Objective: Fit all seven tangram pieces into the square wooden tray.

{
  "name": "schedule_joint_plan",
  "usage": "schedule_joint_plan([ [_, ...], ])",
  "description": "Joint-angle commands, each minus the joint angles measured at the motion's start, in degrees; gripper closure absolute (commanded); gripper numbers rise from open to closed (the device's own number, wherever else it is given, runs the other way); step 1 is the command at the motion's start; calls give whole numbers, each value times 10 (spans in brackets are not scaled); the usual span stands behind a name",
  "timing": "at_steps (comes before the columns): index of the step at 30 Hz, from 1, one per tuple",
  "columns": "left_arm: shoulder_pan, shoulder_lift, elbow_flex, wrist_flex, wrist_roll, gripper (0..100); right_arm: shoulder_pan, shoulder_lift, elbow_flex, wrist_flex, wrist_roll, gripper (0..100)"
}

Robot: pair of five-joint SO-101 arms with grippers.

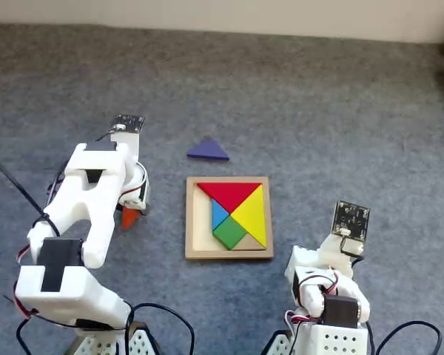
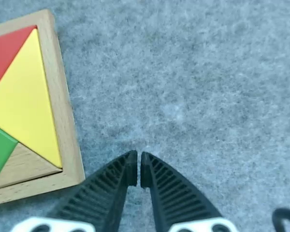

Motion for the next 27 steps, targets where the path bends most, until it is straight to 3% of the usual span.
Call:
schedule_joint_plan([
  [1, 22, -10, -7, 5, -5, 898, -6, -13, 78, 5, 4, 965],
  [15, 133, -7, -101, 103, 0, 810, -7, -13, 78, 5, 4, 965],
  [21, 126, -8, -110, 112, 16, 810, -7, -13, 78, 5, 4, 965],
  [27, 75, -12, -115, 123, 5, 799, -7, -13, 78, 5, 4, 965],
])
